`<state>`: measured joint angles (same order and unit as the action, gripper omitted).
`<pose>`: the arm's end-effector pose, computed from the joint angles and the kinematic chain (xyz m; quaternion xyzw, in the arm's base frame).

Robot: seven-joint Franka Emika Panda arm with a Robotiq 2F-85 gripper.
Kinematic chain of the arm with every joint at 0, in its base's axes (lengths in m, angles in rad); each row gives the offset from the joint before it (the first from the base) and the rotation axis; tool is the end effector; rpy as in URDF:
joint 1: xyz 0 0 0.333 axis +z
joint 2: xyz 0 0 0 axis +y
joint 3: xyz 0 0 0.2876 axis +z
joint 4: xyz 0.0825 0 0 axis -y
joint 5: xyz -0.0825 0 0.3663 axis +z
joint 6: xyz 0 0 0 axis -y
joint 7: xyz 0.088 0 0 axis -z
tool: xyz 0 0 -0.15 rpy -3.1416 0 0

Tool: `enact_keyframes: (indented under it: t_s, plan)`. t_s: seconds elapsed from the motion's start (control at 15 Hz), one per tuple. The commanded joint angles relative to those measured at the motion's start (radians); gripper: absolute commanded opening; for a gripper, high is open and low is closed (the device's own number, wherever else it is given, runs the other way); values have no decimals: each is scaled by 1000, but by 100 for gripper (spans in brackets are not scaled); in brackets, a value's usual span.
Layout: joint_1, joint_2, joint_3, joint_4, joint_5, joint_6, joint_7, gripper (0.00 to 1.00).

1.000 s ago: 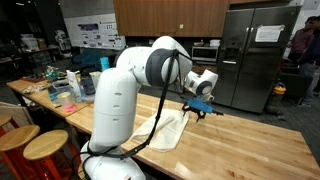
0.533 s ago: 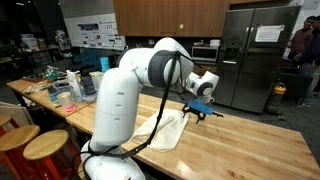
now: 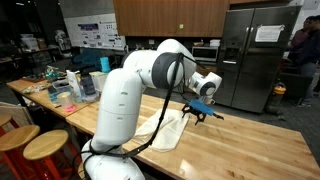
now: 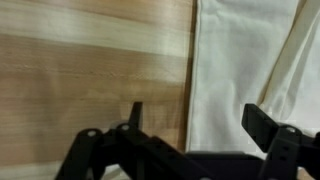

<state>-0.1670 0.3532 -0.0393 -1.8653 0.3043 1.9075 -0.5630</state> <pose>0.5548 -0.0814 0.2532 -0.9747 -0.1031 0.0939 0.1748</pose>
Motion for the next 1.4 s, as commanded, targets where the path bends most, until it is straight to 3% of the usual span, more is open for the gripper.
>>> enact_keyframes:
  t_s: [0.0,0.73,1.07,1.2,1.33]
  plan:
    - [-28,29,14,49,24,-54,-7,100]
    - [-25,63,20,55,10,-35,2,100]
    - [-26,69,23,52,6,-34,0,93]
    - [-27,69,23,50,5,-37,-3,86]
    - [-28,63,24,50,7,-39,-8,63]
